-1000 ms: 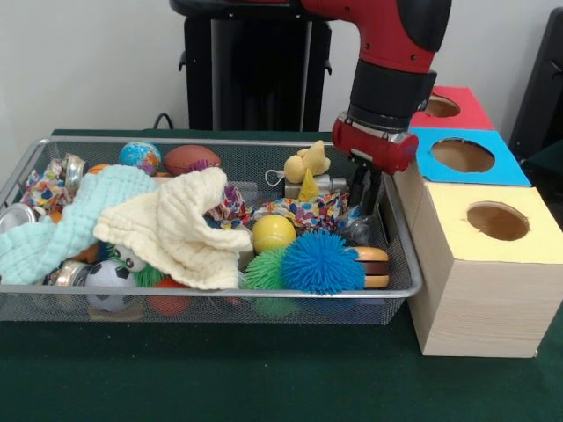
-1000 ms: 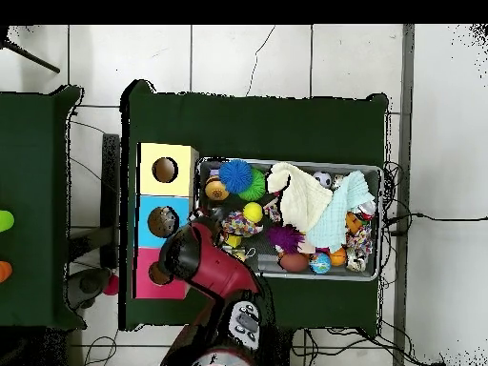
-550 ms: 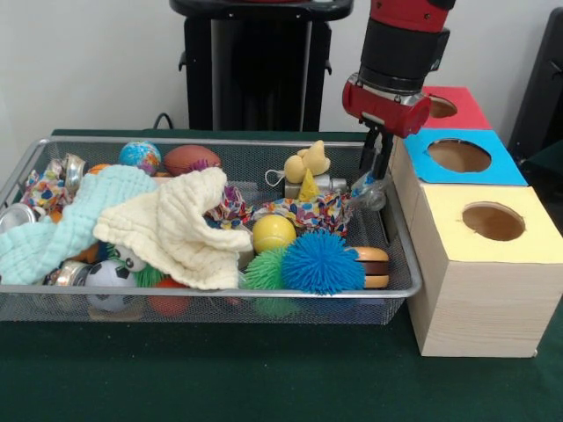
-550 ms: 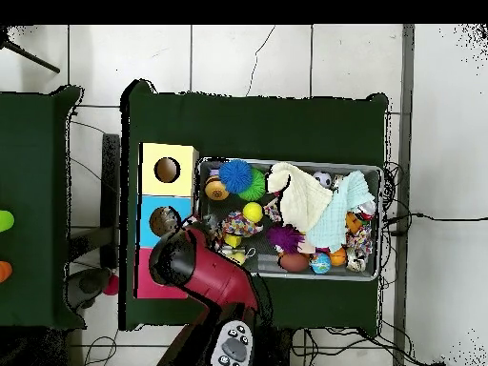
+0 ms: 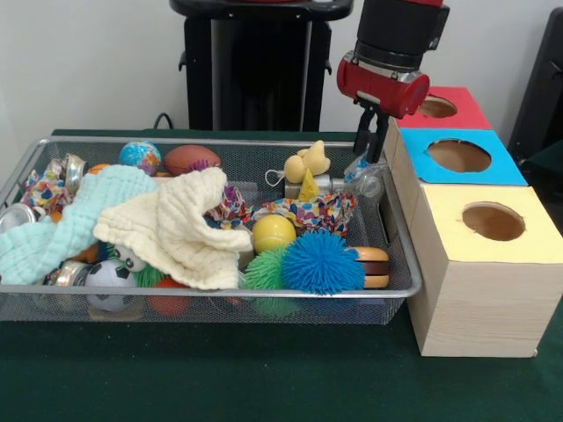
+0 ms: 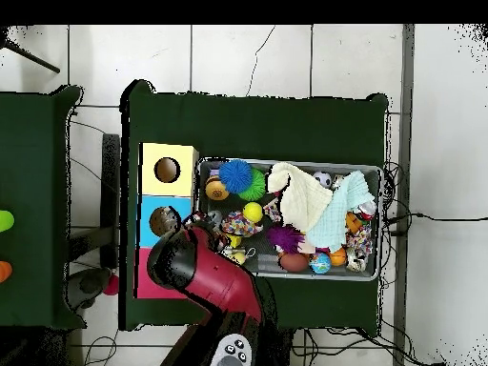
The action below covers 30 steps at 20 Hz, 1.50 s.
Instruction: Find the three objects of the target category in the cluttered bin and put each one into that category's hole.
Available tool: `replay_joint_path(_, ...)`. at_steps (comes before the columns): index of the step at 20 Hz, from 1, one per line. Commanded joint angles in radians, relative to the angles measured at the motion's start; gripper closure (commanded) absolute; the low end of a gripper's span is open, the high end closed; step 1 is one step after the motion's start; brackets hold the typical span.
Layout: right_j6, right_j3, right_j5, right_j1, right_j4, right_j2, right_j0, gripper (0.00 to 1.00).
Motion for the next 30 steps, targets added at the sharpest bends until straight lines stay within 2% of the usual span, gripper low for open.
replay_joint_path(1,0.163,-0.061,0.157,-0.038,-0.027,-0.02,0.007,1.0)
replay_joint_path(11,0.146,-0.114,0.323,-0.082,-0.09,-0.11,0.073,1.0)
replay_joint_path(20,0.299,-0.186,0.476,-0.08,-0.094,-0.226,0.193,1.0)
replay_joint_path(23,0.32,-0.202,0.498,-0.072,-0.087,-0.241,0.222,1.0)
replay_joint_path(30,0.349,-0.205,0.449,-0.026,-0.047,-0.238,0.271,1.0)
